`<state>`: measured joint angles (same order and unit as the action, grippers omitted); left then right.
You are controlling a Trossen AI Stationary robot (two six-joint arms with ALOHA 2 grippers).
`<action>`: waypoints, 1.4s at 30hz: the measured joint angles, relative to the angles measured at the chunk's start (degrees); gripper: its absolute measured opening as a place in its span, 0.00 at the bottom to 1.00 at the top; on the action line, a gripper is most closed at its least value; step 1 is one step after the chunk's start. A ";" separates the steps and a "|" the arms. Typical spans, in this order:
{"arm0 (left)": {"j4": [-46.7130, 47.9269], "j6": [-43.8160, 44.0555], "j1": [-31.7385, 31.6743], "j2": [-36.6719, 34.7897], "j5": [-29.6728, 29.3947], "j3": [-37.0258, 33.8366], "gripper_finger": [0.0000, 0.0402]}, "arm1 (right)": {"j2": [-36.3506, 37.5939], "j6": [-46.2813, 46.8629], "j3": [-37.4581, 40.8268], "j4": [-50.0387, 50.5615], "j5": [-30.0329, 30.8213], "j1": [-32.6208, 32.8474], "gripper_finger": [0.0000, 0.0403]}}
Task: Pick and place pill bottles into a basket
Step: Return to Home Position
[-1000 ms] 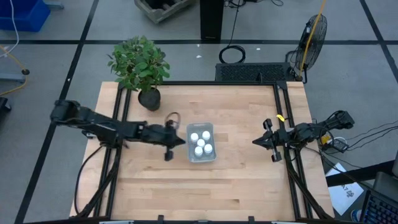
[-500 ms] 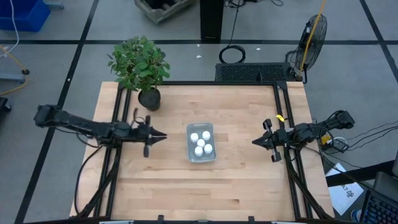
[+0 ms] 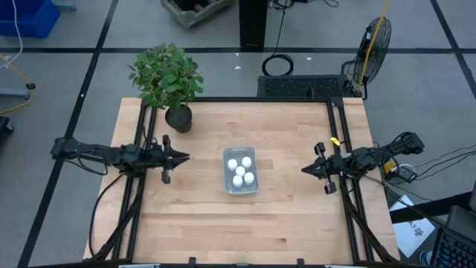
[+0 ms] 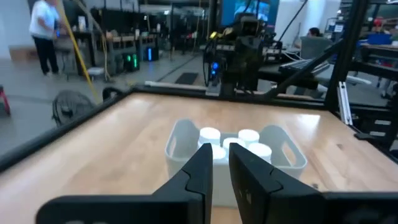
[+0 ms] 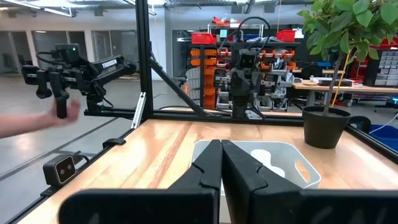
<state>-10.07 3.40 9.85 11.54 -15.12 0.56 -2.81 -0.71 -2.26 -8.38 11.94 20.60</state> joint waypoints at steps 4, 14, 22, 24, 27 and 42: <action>2.26 2.86 0.00 -0.38 -0.02 0.00 0.14 | 0.00 0.02 0.00 0.02 0.00 0.00 0.00; 2.14 2.93 -0.01 0.09 -0.02 0.02 0.14 | 0.00 0.00 0.00 0.02 0.00 0.01 0.00; 2.14 2.93 0.00 0.09 0.01 0.02 0.14 | 0.00 0.01 0.00 0.02 0.00 0.01 0.00; 2.14 2.93 0.00 0.09 0.01 0.02 0.14 | 0.00 0.00 0.00 0.00 0.00 0.00 0.00; 2.13 2.97 0.00 0.11 0.01 0.02 0.14 | 0.00 0.00 0.00 0.01 0.00 0.01 0.00; 2.10 2.93 0.00 0.12 0.01 0.07 0.14 | 0.00 0.01 0.00 0.01 0.00 0.00 0.00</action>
<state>-7.97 6.33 9.85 11.66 -15.11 0.62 -2.81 -0.70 -2.26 -8.37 11.94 20.60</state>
